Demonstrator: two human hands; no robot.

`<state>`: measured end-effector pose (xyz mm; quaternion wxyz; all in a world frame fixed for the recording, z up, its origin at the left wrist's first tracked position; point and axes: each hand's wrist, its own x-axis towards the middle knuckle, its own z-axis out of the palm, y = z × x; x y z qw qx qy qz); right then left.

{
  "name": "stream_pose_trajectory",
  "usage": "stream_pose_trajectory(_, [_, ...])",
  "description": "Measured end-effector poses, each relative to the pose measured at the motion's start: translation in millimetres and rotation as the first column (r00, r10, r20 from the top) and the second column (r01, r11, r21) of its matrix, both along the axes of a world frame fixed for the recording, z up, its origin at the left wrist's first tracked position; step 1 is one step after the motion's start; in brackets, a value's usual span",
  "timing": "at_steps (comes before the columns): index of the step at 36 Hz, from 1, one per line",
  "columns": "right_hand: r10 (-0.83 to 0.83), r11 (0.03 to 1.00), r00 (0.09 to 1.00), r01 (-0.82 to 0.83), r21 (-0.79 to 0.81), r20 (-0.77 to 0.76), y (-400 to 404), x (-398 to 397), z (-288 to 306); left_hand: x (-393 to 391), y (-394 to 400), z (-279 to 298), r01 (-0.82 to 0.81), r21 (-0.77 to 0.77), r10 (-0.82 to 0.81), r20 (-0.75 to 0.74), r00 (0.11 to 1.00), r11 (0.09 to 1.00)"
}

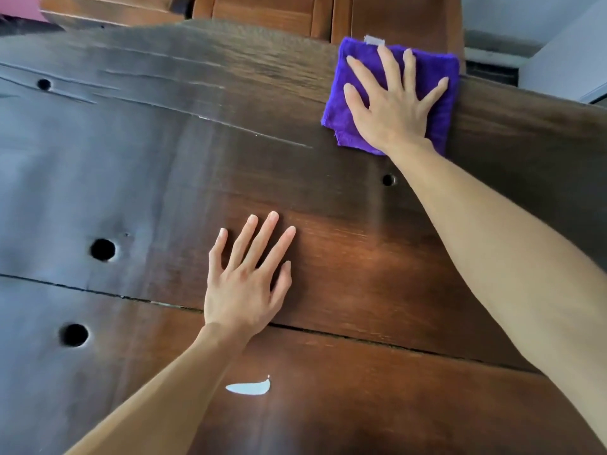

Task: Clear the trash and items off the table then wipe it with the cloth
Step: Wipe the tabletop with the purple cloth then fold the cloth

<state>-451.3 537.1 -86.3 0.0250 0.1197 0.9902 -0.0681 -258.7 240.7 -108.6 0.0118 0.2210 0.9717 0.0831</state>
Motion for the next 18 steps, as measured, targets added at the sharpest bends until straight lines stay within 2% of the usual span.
stream_pose_trajectory(13, [-0.095, 0.995, 0.995, 0.096, 0.023, -0.02, -41, 42, -8, -2, -1, 3, 0.021, 0.0, -0.021, 0.032, 0.999, 1.0])
stream_pose_trajectory(18, [-0.13, 0.991, 0.991, 0.13, 0.006, -0.023, -68, 90, -12, -1, -2, 6, 0.009, 0.115, -0.014, 0.041, 0.999, 0.993])
